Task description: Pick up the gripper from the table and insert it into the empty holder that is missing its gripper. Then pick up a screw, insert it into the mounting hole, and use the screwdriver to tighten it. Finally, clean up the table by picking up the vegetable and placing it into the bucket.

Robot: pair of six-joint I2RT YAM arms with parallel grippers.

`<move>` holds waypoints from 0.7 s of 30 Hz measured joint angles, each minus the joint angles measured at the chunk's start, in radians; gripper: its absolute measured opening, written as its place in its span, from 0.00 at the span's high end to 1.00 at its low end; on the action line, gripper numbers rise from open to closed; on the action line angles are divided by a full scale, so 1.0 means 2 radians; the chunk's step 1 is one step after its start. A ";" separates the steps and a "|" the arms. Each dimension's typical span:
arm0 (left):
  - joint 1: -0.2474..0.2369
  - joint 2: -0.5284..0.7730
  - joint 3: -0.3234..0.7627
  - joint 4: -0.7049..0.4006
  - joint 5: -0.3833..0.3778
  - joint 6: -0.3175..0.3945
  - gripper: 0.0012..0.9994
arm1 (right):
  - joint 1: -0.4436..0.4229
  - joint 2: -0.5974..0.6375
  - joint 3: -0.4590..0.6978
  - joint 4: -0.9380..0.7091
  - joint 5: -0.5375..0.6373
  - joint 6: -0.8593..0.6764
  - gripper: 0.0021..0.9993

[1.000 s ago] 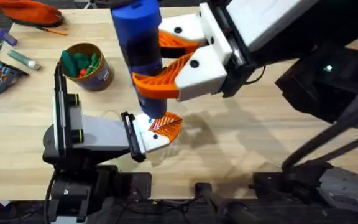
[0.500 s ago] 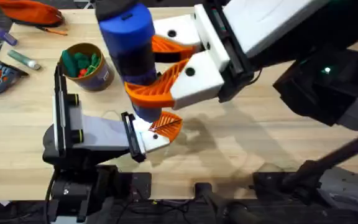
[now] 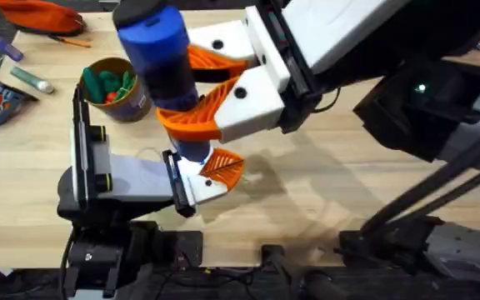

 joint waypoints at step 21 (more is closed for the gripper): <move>0.000 0.000 0.000 0.000 0.000 0.000 0.99 | 0.000 0.000 0.000 -0.033 0.000 -0.041 0.86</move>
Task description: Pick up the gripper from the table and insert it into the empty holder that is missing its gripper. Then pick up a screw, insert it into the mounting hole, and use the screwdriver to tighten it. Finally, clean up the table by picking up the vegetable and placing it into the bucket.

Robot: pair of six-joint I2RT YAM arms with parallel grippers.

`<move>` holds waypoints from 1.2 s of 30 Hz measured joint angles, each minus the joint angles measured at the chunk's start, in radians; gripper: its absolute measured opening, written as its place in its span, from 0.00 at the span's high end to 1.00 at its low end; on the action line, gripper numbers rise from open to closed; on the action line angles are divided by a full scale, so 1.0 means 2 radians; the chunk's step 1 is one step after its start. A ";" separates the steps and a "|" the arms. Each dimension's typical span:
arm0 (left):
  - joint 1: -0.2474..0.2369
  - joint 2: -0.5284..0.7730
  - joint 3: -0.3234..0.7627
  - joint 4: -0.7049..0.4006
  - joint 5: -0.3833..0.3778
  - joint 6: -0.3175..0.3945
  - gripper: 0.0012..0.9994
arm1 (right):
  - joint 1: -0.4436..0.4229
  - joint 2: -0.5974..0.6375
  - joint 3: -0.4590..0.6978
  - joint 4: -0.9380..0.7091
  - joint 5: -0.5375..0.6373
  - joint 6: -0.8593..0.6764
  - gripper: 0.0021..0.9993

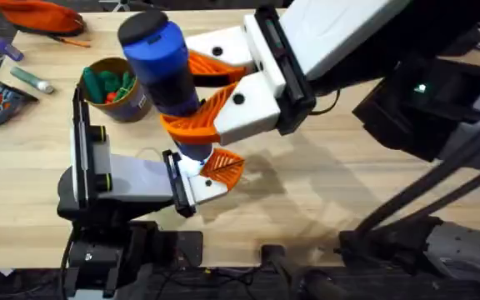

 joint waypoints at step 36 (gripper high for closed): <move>0.000 0.000 0.000 0.000 0.000 0.000 0.99 | 0.000 0.013 0.000 0.001 -0.013 -0.002 0.86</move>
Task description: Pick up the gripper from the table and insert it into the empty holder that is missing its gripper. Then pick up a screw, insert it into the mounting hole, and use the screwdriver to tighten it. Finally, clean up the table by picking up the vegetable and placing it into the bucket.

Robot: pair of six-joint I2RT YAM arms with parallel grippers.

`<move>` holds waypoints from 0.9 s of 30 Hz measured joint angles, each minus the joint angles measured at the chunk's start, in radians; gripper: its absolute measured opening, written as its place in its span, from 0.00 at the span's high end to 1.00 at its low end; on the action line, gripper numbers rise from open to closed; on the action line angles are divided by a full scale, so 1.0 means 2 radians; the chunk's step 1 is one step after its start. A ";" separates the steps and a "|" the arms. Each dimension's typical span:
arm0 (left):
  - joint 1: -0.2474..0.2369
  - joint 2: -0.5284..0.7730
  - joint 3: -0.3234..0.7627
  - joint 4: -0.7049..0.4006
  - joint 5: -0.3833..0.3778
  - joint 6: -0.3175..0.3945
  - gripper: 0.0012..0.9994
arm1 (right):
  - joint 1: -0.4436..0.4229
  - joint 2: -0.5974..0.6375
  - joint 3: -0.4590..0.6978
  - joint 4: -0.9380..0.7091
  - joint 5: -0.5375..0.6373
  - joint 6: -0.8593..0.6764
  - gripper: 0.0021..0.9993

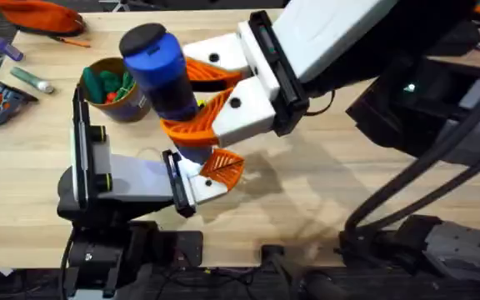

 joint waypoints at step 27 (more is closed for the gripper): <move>0.000 0.000 0.000 0.000 0.000 0.000 0.99 | 0.011 0.000 0.000 0.000 0.001 -0.001 0.87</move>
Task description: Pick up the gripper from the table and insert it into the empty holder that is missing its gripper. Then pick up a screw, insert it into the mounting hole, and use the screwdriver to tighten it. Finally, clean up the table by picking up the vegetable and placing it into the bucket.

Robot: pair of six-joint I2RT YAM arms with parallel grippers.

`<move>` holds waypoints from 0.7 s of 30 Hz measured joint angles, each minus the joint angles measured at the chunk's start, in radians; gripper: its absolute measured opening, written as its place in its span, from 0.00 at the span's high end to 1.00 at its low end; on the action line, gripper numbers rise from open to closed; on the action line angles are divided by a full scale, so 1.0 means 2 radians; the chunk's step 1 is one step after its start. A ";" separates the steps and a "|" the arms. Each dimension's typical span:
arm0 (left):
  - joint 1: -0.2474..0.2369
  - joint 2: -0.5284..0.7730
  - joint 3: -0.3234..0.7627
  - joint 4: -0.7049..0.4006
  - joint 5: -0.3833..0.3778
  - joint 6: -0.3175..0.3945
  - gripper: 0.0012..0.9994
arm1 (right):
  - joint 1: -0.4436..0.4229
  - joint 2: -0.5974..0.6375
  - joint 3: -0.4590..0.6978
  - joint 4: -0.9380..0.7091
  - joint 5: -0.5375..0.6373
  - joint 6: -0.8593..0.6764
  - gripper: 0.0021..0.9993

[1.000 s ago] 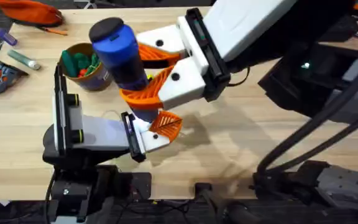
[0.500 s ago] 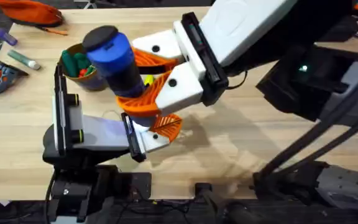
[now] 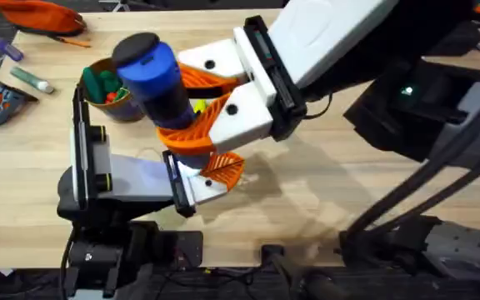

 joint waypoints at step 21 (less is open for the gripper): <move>0.000 0.000 0.000 0.000 0.000 0.000 0.99 | -0.001 0.013 0.000 0.003 0.000 -0.007 0.88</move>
